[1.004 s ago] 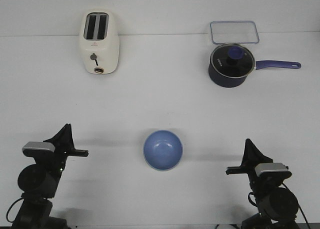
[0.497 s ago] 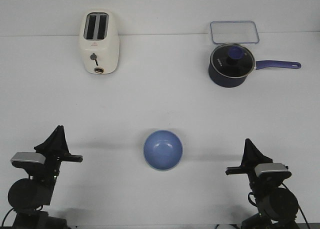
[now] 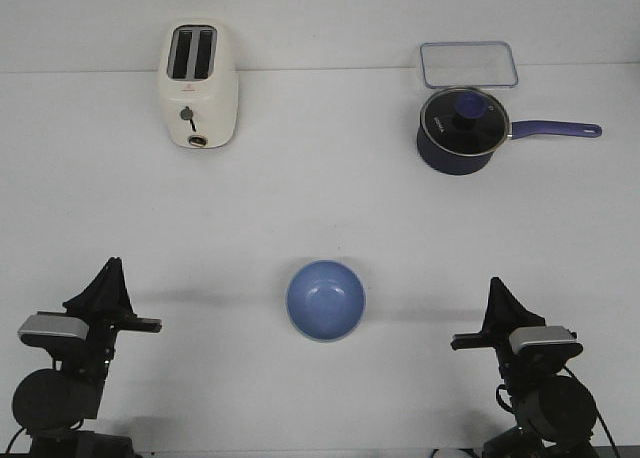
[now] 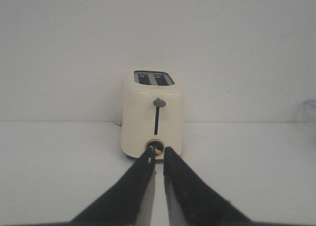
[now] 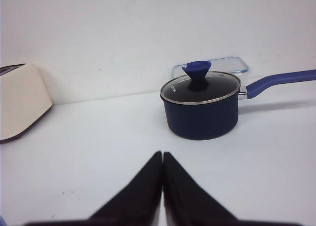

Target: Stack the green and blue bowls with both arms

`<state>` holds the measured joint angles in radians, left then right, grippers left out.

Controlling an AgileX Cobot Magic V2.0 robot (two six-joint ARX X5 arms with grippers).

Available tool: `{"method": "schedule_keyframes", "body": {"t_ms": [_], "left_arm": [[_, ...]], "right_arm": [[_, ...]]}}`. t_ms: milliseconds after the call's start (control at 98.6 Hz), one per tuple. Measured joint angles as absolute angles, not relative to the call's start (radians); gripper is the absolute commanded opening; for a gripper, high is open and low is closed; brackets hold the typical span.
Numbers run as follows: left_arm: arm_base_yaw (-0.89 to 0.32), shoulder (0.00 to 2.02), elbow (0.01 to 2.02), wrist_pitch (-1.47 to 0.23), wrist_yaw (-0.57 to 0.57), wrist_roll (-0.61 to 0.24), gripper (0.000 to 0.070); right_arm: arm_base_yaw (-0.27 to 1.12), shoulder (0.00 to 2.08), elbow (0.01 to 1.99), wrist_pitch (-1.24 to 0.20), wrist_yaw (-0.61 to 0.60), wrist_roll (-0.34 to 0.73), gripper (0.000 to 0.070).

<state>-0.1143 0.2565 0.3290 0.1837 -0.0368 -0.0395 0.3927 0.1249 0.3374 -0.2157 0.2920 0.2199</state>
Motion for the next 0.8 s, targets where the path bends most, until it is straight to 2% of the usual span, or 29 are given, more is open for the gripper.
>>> {"method": "schedule_keyframes", "body": {"t_ms": [324, 507, 801], "left_arm": [[-0.013, 0.026, 0.065, 0.157, 0.002, -0.051, 0.0015], [-0.011, 0.007, 0.034, 0.149, 0.077, -0.062, 0.0015], [-0.011, 0.004, 0.034, 0.144, 0.082, -0.065, 0.0015]], "right_arm": [[0.393, 0.125, 0.337, -0.216, 0.292, 0.217, 0.0], [0.393, 0.125, 0.337, -0.216, 0.292, 0.216, 0.0], [0.393, 0.125, 0.337, -0.213, 0.292, 0.216, 0.0]]}}
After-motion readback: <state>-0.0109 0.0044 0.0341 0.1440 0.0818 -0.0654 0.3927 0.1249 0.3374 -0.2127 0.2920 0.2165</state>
